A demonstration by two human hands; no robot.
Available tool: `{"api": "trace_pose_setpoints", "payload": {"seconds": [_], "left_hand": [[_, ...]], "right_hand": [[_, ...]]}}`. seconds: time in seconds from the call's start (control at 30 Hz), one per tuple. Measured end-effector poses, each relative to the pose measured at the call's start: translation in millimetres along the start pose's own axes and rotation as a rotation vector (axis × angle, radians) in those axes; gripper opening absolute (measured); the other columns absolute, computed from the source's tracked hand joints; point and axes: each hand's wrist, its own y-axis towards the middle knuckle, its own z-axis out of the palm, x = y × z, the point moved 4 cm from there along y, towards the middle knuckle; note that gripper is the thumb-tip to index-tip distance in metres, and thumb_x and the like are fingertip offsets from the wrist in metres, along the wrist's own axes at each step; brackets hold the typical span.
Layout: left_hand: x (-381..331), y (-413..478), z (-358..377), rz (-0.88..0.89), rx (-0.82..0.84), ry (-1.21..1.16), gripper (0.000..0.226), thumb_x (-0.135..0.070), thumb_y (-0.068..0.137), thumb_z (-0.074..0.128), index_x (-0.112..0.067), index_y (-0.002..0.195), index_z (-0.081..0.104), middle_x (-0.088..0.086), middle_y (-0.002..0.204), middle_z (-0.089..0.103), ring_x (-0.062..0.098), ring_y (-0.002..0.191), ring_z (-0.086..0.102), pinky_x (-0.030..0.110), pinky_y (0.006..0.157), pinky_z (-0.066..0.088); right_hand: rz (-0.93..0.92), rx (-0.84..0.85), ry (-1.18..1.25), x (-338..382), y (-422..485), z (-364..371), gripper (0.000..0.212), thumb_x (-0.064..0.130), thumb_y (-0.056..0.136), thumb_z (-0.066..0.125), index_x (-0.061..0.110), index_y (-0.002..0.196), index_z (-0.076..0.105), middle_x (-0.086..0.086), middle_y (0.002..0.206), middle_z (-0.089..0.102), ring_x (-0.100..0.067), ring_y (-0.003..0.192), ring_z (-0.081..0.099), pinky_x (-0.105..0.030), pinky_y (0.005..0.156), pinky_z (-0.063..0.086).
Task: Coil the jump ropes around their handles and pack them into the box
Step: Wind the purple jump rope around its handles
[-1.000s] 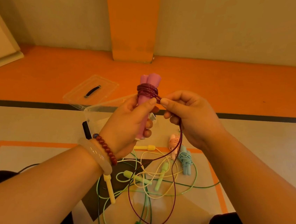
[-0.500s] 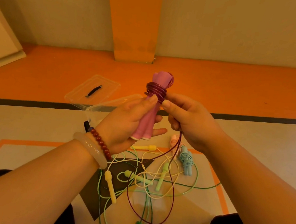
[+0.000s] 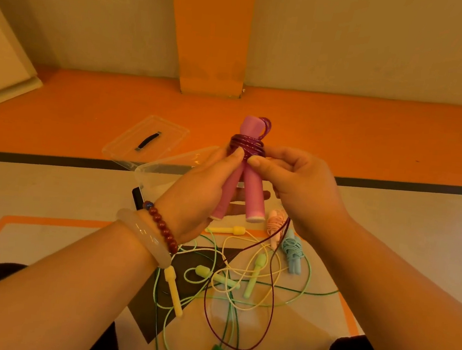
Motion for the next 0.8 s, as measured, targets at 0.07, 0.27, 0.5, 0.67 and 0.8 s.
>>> {"api": "trace_pose_setpoints", "payload": {"seconds": [0.07, 0.27, 0.5, 0.67, 0.8], "left_hand": [[2, -1, 4, -0.035, 0.006, -0.071, 0.039, -0.04, 0.098, 0.039, -0.026, 0.133, 0.049, 0.01, 0.115, 0.069, 0.032, 0.095, 0.07, 0.043, 0.074, 0.06], [7, -2, 7, -0.029, -0.035, -0.126, 0.041, -0.042, 0.099, 0.038, -0.025, 0.136, 0.048, 0.008, 0.117, 0.068, 0.027, 0.096, 0.07, 0.051, 0.08, 0.057], [5, -3, 9, 0.042, -0.064, -0.186, 0.043, -0.038, 0.1, 0.036, -0.021, 0.138, 0.045, 0.011, 0.121, 0.066, 0.021, 0.11, 0.065, 0.045, 0.09, 0.055], [1, 0, 1, 0.125, -0.107, -0.035, 0.04, -0.036, 0.101, 0.036, -0.028, 0.14, 0.042, 0.004, 0.12, 0.065, 0.016, 0.101, 0.068, 0.042, 0.081, 0.058], [-2, 2, -3, 0.109, -0.088, 0.032, 0.043, -0.035, 0.1, 0.04, -0.029, 0.142, 0.037, 0.001, 0.107, 0.068, 0.017, 0.086, 0.072, 0.047, 0.081, 0.056]], "right_hand": [[-0.001, -0.011, -0.013, 0, -2, 3, 0.029, 0.017, 0.082, 0.071, 0.014, 0.111, 0.065, -0.002, 0.08, 0.072, -0.002, 0.066, 0.068, -0.017, 0.049, 0.05], [-0.162, -0.077, -0.248, -5, -6, 3, 0.032, 0.028, 0.083, 0.07, 0.034, 0.112, 0.061, 0.009, 0.09, 0.071, -0.001, 0.087, 0.067, -0.025, 0.069, 0.059], [-0.357, -0.096, -0.392, -6, -6, 8, 0.045, 0.024, 0.087, 0.067, 0.02, 0.13, 0.058, 0.023, 0.097, 0.062, 0.024, 0.088, 0.054, 0.001, 0.076, 0.04], [-0.333, 0.045, -0.505, -6, 0, 9, 0.046, 0.022, 0.093, 0.059, 0.022, 0.138, 0.049, 0.014, 0.111, 0.06, 0.013, 0.084, 0.057, 0.001, 0.074, 0.038], [-0.355, 0.136, -0.688, -1, 4, 2, 0.04, 0.025, 0.097, 0.054, 0.025, 0.137, 0.051, 0.008, 0.102, 0.07, 0.003, 0.086, 0.063, -0.004, 0.073, 0.041]]}}
